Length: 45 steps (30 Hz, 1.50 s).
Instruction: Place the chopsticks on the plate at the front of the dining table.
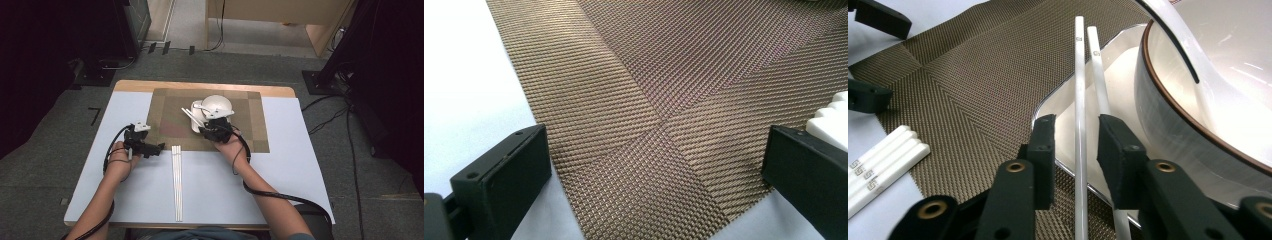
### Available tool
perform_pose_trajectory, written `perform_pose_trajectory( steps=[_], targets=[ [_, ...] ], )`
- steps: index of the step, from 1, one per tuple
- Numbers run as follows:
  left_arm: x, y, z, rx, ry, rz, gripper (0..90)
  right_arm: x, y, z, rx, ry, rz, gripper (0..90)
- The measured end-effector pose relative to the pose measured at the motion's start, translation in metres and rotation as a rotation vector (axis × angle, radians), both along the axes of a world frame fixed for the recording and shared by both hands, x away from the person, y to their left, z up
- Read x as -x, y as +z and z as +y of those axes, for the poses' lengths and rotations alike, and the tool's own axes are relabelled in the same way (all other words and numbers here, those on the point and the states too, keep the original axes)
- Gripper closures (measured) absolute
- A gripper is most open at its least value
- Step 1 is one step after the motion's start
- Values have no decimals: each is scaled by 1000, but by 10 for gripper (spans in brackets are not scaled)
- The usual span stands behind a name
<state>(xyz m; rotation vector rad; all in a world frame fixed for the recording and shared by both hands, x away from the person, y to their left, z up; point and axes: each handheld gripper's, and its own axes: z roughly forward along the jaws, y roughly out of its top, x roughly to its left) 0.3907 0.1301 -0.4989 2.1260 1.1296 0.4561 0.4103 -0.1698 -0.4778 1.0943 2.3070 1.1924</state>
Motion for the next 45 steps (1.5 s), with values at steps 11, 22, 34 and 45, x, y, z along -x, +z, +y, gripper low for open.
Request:
perform_pose_trajectory(
  steps=[11, 22, 34, 45],
  targets=[
    [1, 0, -1, 1, 12, 0, 0, 5, 2, -3, -10, 22, -25, 507],
    [-1, 5, 1, 0, 74, -22, 149, 8, 3, -6, -20, 24, -19, 462],
    [-5, 18, 1, 41, 81, -44, 150, 12, 4, -13, -31, 5, -28, 422],
    [-13, 17, -7, 60, 60, -36, 150, 15, -1, -24, -37, -23, -7, 395]
  ],
)
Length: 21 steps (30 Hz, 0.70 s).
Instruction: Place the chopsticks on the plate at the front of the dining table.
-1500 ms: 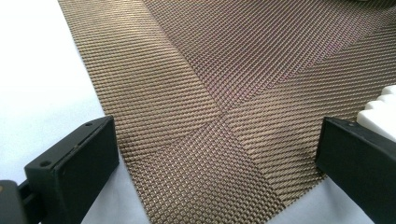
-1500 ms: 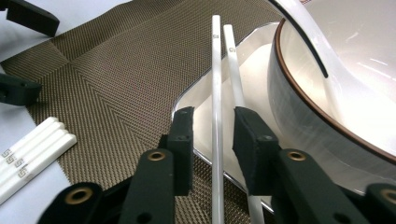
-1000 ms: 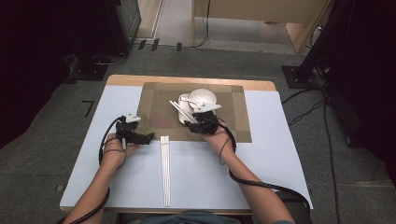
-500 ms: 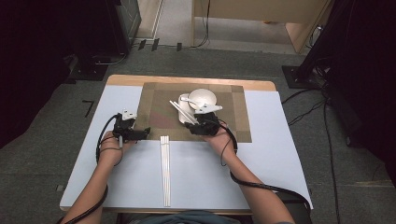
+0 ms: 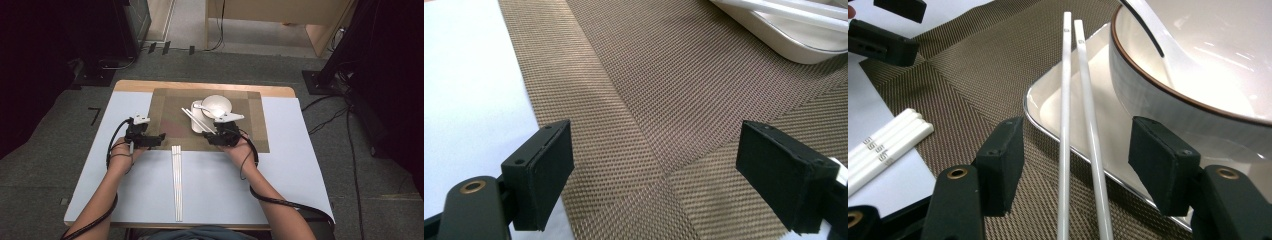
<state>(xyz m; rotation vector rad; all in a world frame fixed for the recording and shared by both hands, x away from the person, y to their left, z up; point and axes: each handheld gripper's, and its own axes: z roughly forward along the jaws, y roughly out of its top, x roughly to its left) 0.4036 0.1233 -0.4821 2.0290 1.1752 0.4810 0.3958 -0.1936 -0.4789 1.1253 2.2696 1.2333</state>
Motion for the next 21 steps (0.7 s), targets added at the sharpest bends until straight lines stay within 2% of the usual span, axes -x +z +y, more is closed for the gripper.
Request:
perform_pose_trajectory(
  steps=[5, 11, 21],
  targets=[
    [-2, 0, -3, -9, -18, -14, 150, 2, -1, -4, -4, -9, 3, 392],
    [-7, 3, -6, 22, -27, -16, 150, 5, -4, -7, -13, -6, 4, 330],
    [-14, 3, -17, 25, -56, -7, 150, 11, -3, -13, -12, -9, 1, 326]
  ],
)
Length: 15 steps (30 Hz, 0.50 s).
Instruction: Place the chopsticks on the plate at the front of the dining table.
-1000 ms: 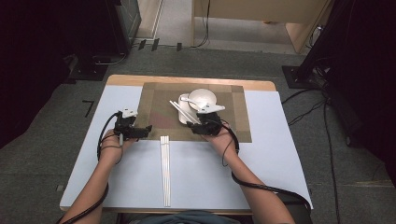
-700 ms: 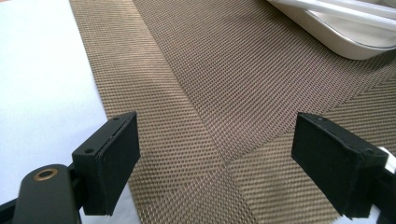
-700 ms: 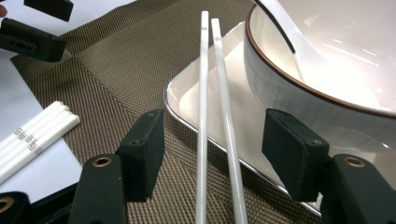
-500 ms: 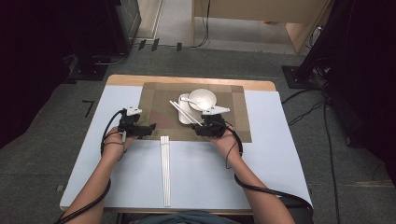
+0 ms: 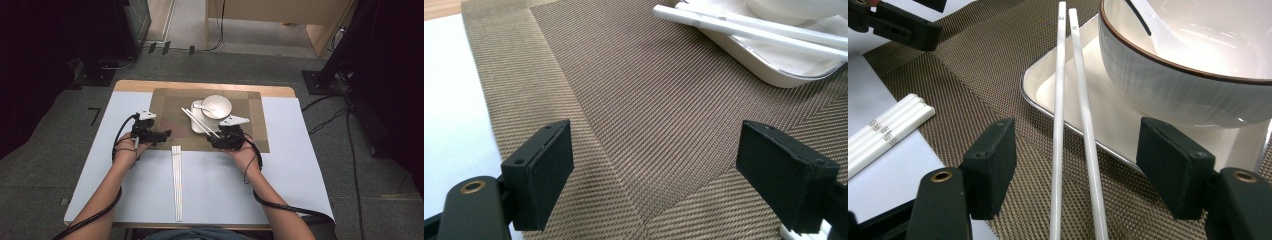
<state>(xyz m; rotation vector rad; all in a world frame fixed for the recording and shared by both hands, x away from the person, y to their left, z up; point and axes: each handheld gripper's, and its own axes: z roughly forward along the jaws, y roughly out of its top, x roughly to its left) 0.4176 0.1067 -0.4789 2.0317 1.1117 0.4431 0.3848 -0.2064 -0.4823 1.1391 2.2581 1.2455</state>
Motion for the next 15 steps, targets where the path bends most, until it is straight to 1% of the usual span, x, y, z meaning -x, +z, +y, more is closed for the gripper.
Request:
perform_pose_trajectory(
  steps=[10, 15],
  targets=[
    [-8, 0, -12, 2, -31, -2, 150, 9, -1, -5, 2, -10, -9, 331],
    [-11, 1, -17, 14, -44, -4, 150, 16, -4, -6, 10, -15, -12, 337]
  ],
)
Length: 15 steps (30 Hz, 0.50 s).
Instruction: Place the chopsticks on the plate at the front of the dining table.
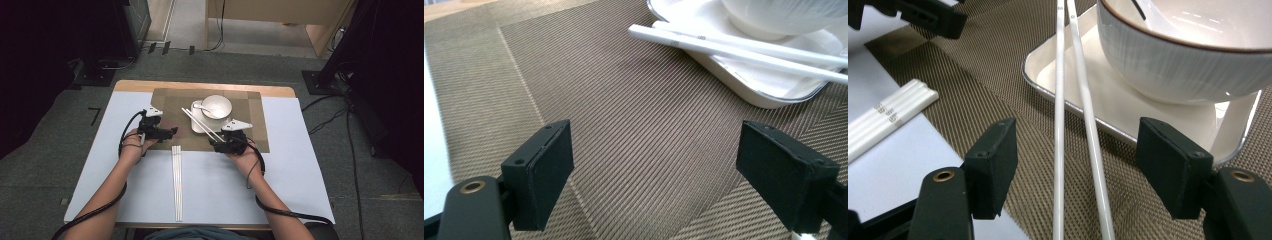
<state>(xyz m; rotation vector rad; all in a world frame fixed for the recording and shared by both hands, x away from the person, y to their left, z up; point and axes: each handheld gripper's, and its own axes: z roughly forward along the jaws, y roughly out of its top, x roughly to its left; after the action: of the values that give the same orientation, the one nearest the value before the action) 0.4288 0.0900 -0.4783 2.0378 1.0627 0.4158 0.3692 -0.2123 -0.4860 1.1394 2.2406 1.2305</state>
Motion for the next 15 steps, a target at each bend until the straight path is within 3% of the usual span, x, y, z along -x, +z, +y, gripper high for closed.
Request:
perform_pose_trajectory(
  steps=[12, 15],
  targets=[
    [-6, 0, -12, 11, -31, -2, 150, 10, -4, -5, -1, -13, 3, 389],
    [-7, -1, -16, 13, -46, -3, 150, 14, -4, -6, 20, -16, -13, 420]
  ],
)
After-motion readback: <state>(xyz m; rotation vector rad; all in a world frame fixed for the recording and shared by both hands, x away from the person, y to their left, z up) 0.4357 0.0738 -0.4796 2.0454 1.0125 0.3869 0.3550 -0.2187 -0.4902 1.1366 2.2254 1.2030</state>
